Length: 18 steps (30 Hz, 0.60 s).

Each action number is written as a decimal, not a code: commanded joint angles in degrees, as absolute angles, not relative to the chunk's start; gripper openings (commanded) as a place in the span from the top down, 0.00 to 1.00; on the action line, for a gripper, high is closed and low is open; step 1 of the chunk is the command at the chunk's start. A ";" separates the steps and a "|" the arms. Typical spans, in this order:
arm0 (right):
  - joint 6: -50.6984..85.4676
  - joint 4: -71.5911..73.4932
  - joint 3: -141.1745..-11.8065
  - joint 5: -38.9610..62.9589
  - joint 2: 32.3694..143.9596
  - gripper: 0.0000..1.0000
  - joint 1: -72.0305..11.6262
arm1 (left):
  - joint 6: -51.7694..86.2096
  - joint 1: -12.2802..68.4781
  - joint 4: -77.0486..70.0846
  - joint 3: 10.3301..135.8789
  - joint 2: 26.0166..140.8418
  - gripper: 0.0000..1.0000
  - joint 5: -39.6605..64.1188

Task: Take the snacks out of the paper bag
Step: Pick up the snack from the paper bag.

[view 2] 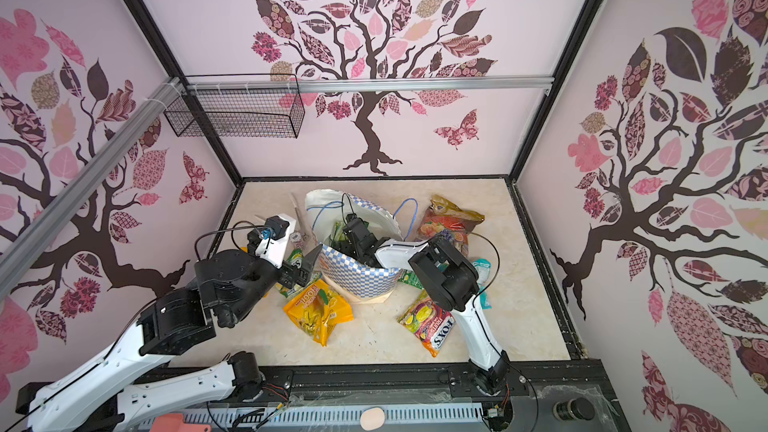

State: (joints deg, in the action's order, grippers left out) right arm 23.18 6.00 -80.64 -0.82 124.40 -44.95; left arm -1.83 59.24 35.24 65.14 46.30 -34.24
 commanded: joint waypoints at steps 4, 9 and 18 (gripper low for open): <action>23.63 5.15 -80.27 0.69 124.80 0.58 -45.02 | -1.19 58.89 35.31 66.27 45.56 0.07 -34.10; 24.07 5.89 -79.22 -0.12 121.88 0.85 -44.87 | -1.30 58.89 35.32 66.16 45.55 0.07 -34.19; 23.87 5.10 -78.40 0.00 115.83 0.99 -44.71 | -1.21 58.75 35.03 66.17 45.75 0.07 -34.10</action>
